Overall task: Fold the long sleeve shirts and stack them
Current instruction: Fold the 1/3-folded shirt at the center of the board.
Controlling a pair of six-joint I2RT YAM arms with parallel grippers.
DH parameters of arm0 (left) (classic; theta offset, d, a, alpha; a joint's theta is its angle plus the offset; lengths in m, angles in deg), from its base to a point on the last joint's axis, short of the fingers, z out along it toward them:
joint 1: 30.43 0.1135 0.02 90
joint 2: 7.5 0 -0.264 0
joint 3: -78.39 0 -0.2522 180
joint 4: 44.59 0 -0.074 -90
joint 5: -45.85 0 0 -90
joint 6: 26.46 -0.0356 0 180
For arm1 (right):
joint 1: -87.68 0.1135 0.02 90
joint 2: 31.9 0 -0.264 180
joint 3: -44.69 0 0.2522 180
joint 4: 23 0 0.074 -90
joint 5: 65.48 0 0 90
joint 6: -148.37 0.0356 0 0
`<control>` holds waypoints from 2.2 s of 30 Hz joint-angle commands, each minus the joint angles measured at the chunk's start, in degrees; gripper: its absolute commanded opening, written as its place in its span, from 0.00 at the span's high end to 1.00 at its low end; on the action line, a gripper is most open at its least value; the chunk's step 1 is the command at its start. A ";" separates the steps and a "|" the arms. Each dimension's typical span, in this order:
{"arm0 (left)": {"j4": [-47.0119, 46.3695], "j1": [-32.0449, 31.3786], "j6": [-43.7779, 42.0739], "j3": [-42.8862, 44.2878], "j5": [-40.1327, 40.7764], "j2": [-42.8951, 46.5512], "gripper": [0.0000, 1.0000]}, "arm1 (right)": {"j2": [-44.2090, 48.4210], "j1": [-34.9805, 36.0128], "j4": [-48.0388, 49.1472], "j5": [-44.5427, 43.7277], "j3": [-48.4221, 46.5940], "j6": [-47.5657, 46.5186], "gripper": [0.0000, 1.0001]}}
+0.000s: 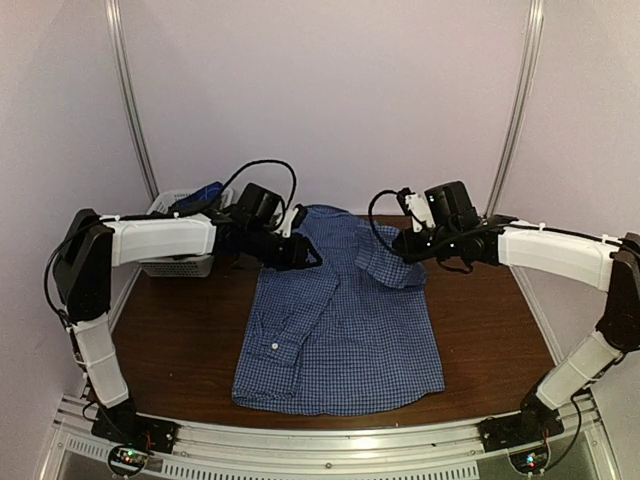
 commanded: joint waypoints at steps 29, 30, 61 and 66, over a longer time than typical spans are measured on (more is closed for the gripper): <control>-3.10 -10.88 -22.57 16.90 4.77 -19.07 0.27 | 14.23 -4.32 1.23 -2.05 24.59 11.90 0.33; -2.58 -11.45 -24.56 17.67 5.85 -19.50 0.27 | 14.68 -4.32 1.21 -2.02 24.93 11.94 0.33; 6.18 -14.03 -33.68 26.96 1.86 -20.44 1.00 | 19.31 -4.23 -1.48 -5.12 25.07 14.82 0.32; 6.41 -12.49 -26.28 24.33 -10.03 -14.82 1.00 | 19.41 -4.30 -1.92 -6.23 24.61 15.75 0.32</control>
